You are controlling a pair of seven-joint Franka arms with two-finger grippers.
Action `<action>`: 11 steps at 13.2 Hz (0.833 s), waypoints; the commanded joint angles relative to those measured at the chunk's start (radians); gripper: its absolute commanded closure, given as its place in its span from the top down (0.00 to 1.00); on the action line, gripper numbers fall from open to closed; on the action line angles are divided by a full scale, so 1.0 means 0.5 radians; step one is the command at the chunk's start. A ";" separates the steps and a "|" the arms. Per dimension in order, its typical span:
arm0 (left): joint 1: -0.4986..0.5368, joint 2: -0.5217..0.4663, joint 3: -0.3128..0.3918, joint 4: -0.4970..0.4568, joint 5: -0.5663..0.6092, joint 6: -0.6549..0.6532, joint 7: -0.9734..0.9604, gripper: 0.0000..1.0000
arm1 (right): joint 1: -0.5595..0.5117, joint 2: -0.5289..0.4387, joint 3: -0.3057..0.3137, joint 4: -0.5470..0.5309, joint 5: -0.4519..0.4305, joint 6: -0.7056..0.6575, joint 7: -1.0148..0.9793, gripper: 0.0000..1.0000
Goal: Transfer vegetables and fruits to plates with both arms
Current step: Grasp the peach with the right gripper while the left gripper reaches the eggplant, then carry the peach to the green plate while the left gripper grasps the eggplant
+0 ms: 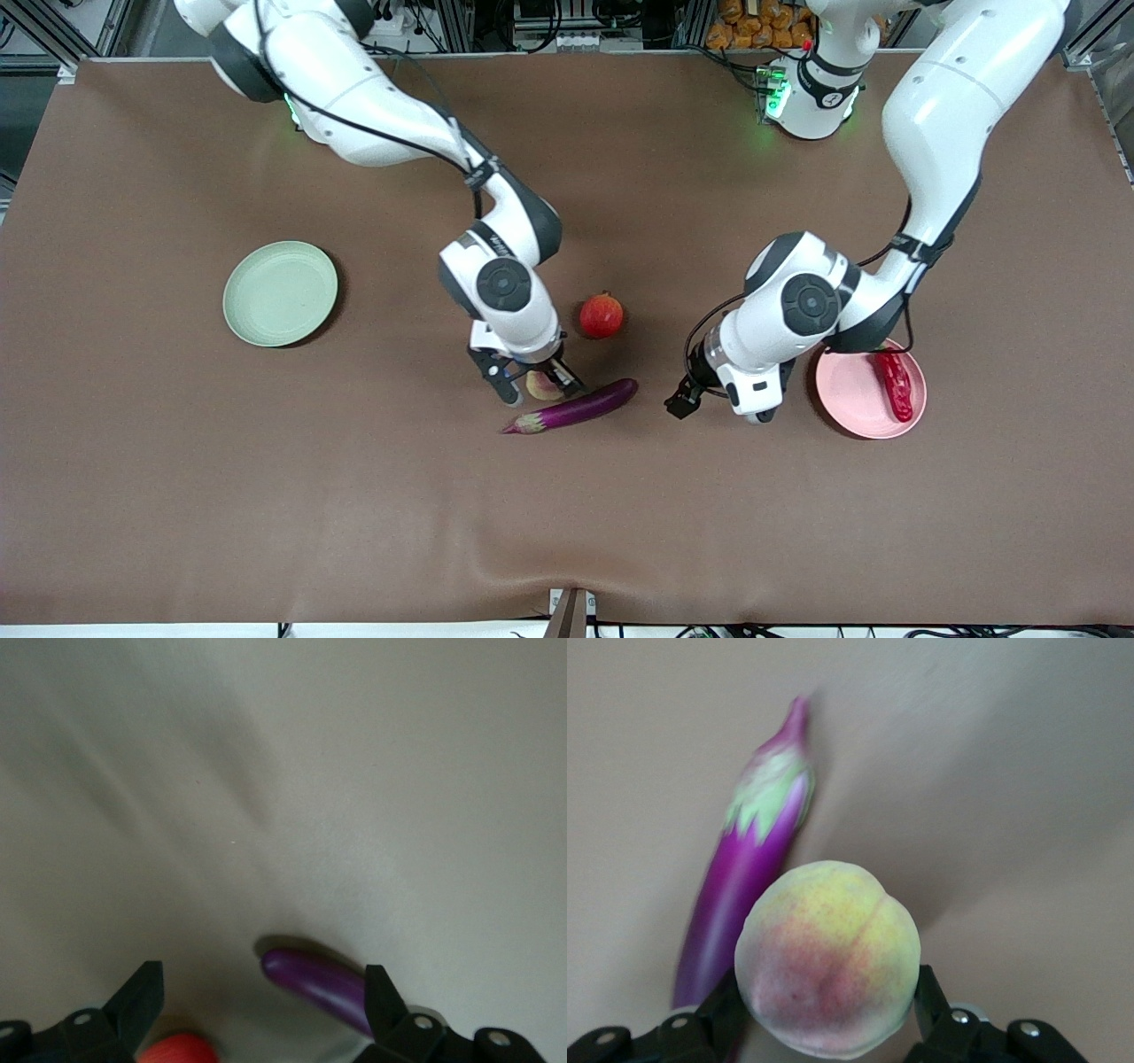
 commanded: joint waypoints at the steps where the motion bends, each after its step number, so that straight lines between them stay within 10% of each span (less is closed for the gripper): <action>1: -0.355 0.107 0.251 0.220 -0.036 0.042 -0.293 1.00 | -0.479 -0.235 0.399 -0.094 0.032 -0.470 -0.312 0.00; 7: -0.875 0.255 0.699 0.343 -0.030 0.642 -1.220 1.00 | -1.179 -1.045 0.493 -1.161 0.053 -0.622 -1.407 0.00; 11: -1.087 0.383 0.893 0.429 -0.061 0.895 -1.506 1.00 | -1.563 -1.401 0.483 -1.847 0.044 -0.219 -2.085 0.00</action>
